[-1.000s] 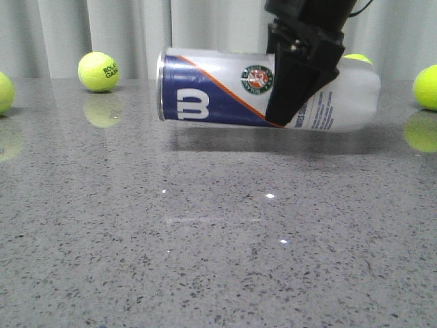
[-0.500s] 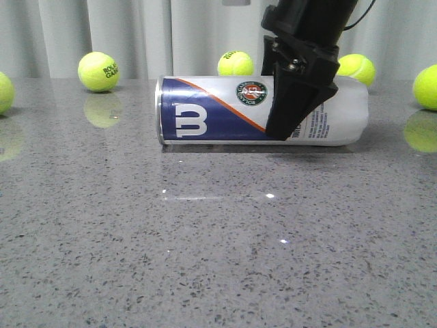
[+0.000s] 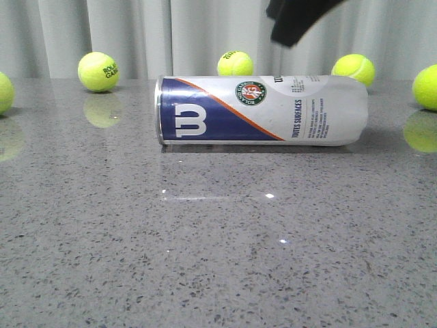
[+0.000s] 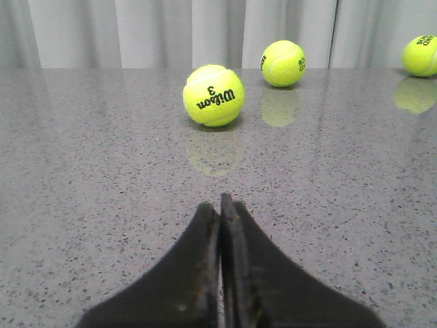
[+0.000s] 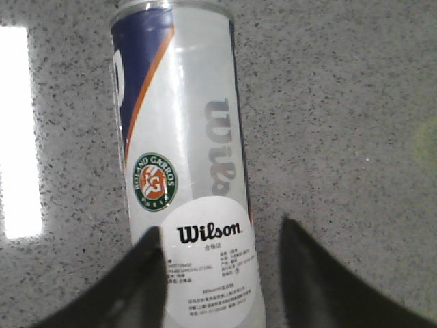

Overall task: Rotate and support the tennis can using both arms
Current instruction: 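Set the can down on its side, open and raise the right gripper, then move the left gripper to the can's blue end and grasp it, then lift the can's blue end with the left gripper, tilting it upright, then lower the can upright onto the table and release with the left gripper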

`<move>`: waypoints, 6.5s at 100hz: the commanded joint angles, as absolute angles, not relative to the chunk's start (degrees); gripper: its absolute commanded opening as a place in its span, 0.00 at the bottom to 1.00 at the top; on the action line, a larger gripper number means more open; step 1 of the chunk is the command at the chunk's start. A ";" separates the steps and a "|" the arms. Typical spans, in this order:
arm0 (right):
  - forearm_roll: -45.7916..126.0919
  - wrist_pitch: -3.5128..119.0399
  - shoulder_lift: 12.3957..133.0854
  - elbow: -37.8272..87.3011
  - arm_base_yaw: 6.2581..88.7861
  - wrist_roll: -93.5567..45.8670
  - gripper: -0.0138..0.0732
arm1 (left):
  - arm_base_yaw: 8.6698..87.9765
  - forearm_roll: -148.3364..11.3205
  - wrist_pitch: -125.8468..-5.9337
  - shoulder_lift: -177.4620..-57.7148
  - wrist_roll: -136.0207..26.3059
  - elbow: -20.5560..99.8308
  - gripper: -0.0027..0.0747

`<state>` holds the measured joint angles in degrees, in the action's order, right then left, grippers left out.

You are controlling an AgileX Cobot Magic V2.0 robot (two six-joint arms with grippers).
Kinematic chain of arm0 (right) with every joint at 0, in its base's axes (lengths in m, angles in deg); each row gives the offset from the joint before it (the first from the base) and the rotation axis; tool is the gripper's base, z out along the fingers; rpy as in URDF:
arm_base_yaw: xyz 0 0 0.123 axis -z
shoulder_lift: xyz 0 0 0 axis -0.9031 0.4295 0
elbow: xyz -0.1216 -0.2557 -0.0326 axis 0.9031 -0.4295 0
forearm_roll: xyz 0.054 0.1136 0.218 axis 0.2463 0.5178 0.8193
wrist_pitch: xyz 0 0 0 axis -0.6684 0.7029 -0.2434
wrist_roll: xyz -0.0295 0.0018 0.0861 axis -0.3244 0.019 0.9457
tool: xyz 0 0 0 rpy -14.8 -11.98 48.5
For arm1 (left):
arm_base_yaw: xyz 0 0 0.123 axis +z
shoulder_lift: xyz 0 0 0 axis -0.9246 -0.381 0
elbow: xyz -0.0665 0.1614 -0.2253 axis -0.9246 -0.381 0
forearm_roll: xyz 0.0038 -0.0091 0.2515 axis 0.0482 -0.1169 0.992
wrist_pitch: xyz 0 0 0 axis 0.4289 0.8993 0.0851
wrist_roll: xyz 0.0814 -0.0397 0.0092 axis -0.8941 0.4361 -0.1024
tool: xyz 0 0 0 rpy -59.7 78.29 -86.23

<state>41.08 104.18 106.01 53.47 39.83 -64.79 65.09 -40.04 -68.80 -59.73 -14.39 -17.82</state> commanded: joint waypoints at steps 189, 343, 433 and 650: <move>41.96 57.07 28.50 -11.77 40.02 -18.93 0.09 | 64.60 -39.58 -47.20 -87.33 -13.71 13.11 0.03; 41.96 57.07 28.50 -11.77 40.02 -18.93 0.09 | 51.22 -133.27 -12.61 -162.32 -64.05 49.78 0.26; 41.96 57.07 28.50 -11.77 40.02 -18.93 0.09 | 51.22 -112.37 -27.36 -138.62 -62.44 50.14 0.01; 41.96 57.12 28.50 -11.77 40.02 -18.93 0.09 | 32.69 -41.66 -29.36 -153.60 -24.43 85.57 0.66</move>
